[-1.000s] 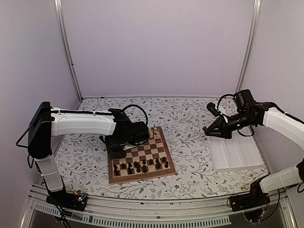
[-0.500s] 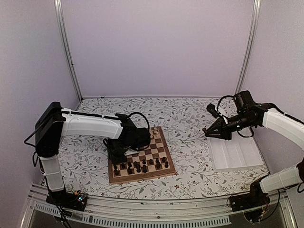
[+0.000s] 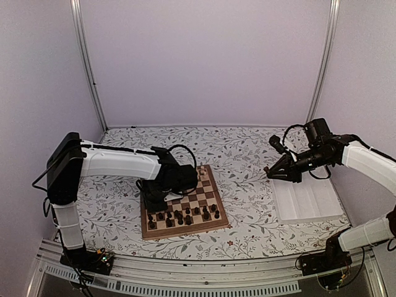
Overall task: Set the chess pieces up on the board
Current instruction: Place the chess piece on the chessboard, then pick up the chess piece from the chessboard.
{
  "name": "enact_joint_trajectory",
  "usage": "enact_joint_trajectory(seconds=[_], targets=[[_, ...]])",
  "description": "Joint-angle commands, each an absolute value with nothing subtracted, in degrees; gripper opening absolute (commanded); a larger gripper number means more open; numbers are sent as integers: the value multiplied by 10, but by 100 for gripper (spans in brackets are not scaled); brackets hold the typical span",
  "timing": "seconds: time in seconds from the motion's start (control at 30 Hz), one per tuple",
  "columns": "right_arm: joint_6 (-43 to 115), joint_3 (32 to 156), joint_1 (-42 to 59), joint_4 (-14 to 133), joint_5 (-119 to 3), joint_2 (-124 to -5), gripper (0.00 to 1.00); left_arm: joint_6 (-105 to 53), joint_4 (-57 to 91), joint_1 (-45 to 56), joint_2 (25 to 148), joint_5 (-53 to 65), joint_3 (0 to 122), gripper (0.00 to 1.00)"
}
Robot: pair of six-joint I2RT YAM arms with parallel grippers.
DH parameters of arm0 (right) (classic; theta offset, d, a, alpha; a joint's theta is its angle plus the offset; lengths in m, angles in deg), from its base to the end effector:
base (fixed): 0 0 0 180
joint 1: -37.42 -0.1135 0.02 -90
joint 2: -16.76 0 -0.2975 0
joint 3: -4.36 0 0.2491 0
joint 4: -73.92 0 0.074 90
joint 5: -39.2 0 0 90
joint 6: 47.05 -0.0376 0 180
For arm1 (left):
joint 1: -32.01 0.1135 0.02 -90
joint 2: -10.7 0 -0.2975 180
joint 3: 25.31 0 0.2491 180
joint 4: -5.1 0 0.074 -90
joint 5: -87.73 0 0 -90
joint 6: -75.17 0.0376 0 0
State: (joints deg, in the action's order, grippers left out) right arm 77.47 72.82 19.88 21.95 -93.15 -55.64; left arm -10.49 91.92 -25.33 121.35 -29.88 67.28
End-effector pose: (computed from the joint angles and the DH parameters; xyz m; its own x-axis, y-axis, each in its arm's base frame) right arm 0.2170 0.0952 0.2957 -0.3204 -0.5405 -0.7780 -0.9276 0.3454 0.1420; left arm 0.1950 -0.2719 0.2109 -0.4587 0.8399 0.2900 0.8474 0.3153 0.4272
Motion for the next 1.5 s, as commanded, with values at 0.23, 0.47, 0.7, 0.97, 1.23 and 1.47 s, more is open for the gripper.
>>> enact_joint_trajectory(seconds=[0.23, 0.47, 0.7, 0.97, 1.23, 1.47], targets=[[777, 730, 201, 218, -941, -556, 6, -121, 921, -270, 1166, -291, 701, 26], [779, 731, 201, 216, -922, -556, 6, -140, 915, -283, 1071, -329, 725, 38], [791, 730, 201, 228, -895, -567, 5, -273, 835, -231, 1045, -264, 791, 47], [794, 705, 202, 270, -880, -567, 5, -443, 737, -180, 931, -180, 588, 43], [785, 698, 201, 289, -882, -578, 5, -460, 646, -170, 892, -112, 488, 45], [784, 687, 202, 291, -881, -575, 5, -452, 648, -159, 945, -123, 482, 36]])
